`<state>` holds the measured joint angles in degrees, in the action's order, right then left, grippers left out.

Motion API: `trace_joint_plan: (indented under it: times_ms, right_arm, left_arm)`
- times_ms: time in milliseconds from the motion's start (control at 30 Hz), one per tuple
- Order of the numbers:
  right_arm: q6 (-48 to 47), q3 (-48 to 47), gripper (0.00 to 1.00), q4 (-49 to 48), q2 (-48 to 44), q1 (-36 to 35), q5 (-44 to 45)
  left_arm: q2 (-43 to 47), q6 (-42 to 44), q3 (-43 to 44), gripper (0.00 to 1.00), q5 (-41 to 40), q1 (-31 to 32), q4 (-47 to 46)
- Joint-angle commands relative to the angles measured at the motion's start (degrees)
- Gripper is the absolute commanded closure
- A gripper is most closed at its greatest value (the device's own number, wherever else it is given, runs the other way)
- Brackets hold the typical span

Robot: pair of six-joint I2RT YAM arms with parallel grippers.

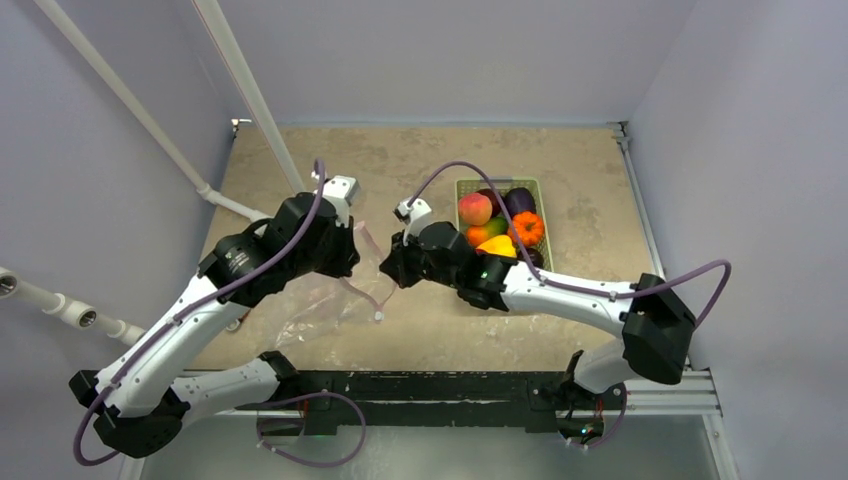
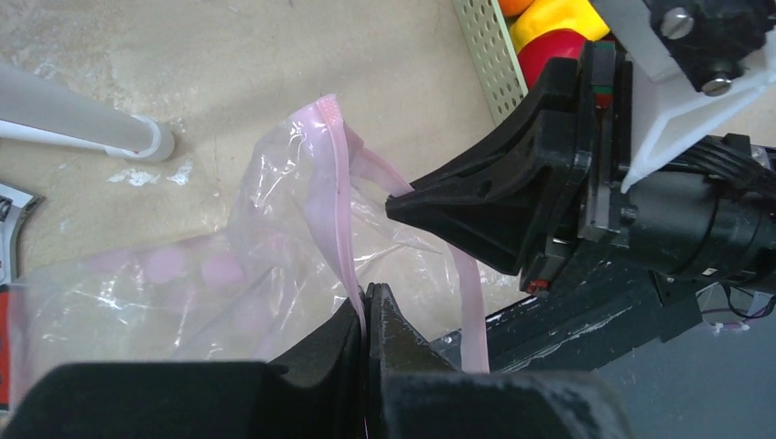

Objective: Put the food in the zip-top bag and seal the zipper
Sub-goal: Open the zipper of the food storage bag.

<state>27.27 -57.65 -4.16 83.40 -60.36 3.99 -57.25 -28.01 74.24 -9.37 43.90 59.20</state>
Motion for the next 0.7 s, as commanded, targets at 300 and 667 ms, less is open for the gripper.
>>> trace_joint_plan:
  times_ms: [300,667]
  right_arm:
    - [-2.02,-0.76,1.00,-1.34,2.84,6.86,4.79]
    - [-3.14,-2.55,0.91,-1.19,3.27,10.56,3.34]
  left_arm:
    - [-3.17,-2.84,-10.94,1.00,1.95,0.07,-16.58]
    - [-7.56,-2.32,-14.49,1.00,-4.27,0.07,-25.76]
